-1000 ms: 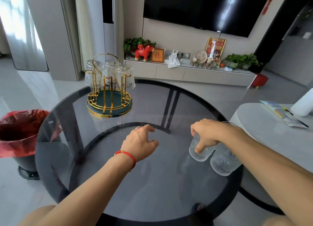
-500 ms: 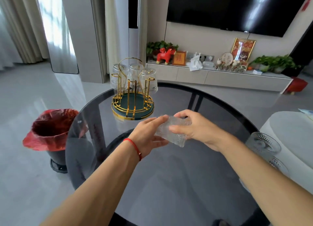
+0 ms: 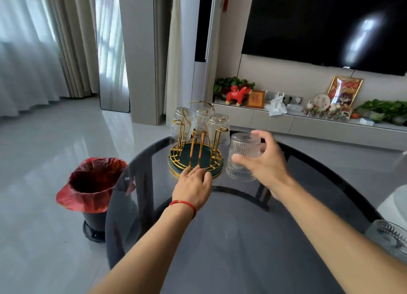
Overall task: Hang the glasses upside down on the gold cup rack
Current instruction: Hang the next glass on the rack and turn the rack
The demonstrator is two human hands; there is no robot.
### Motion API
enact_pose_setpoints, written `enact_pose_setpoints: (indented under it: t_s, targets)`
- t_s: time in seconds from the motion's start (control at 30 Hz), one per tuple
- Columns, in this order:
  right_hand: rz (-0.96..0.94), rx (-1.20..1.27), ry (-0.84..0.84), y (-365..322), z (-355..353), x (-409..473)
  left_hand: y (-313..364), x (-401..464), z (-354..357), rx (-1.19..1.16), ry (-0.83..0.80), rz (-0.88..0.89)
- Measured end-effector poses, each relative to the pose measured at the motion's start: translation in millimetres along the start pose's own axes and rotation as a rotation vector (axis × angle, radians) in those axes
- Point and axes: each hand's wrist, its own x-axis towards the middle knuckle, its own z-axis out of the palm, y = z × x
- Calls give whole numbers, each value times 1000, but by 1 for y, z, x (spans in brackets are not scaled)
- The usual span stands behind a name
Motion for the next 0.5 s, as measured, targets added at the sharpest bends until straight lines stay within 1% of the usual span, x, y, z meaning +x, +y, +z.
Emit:
enact_pose_setpoints:
  t_s: [0.07,0.17,0.3,0.5]
  targets:
    - [-24,48,65,-8,-4,18,-14,5,9,162,-77,-3]
    - [-47,134,151,-22,-4,50,-25,12,15,266,-153,15]
    - [-31,145,206,-30,11,77,-27,16,16,224,-174,-6]
    - [-47,76,165,-26,36,90,-31,21,14,166,-191,-39]
